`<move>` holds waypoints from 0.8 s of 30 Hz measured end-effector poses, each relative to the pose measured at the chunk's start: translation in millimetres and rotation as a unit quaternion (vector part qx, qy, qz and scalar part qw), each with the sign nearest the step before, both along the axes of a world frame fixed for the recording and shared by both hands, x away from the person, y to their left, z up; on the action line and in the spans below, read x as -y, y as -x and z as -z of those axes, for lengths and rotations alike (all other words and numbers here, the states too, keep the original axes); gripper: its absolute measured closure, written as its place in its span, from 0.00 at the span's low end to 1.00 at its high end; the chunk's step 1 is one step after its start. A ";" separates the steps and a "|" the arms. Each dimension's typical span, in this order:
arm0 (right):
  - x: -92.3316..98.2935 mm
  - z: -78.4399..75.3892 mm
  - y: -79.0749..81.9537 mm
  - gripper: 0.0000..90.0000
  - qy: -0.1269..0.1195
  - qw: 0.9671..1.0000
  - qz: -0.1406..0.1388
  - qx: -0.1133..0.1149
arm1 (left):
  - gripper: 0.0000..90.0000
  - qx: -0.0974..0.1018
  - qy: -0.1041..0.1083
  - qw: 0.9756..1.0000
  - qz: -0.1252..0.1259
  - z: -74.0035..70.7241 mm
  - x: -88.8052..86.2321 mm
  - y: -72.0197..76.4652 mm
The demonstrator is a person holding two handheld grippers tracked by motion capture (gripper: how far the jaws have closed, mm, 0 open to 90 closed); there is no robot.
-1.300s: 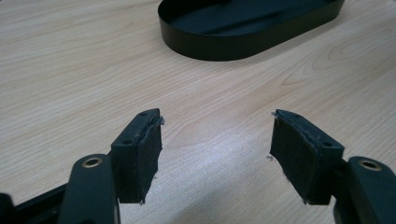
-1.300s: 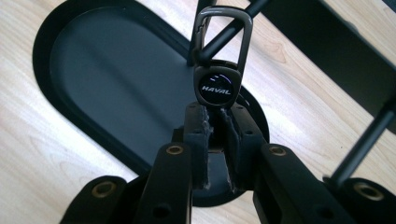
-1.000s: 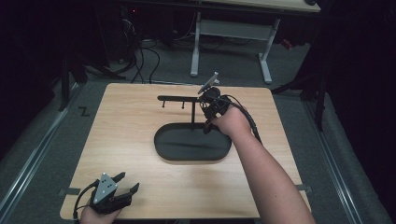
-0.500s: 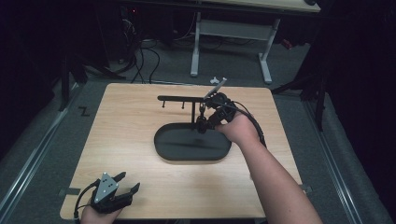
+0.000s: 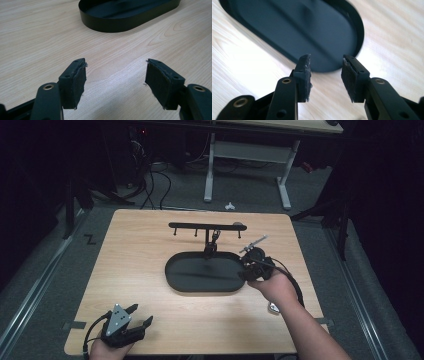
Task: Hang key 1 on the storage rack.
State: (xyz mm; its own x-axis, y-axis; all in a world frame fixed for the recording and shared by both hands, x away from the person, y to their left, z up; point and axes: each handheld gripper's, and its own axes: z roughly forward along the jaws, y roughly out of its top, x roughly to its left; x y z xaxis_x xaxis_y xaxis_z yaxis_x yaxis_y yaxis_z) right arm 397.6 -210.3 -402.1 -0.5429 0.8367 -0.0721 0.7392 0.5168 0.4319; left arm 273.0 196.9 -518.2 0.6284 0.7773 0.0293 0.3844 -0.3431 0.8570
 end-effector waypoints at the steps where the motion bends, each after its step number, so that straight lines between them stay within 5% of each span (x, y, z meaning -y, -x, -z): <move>1: 3.7 3.4 3.2 0.66 -0.002 1.000 0.001 0.002 | 0.37 -0.001 0.000 1.000 0.001 -0.1 0.4 -0.2; 12: 51.3 46.0 39.3 0.66 -0.032 0.999 0.042 0.009 | 0.37 -0.003 -0.004 1.000 0.008 1.5 7.1 -2.5; 19: 84.5 61.5 52.7 0.84 -0.026 0.997 0.074 0.007 | 0.37 -0.003 -0.006 1.000 0.010 1.9 8.5 -4.8; 22: 96.8 65.6 53.3 1.00 -0.024 0.996 0.087 0.002 | 0.37 -0.003 -0.006 1.000 0.011 2.0 9.2 -5.0; 24: 104.1 67.8 51.7 1.00 -0.020 0.995 0.097 0.001 | 0.37 -0.003 -0.007 1.000 0.013 2.2 9.6 -5.3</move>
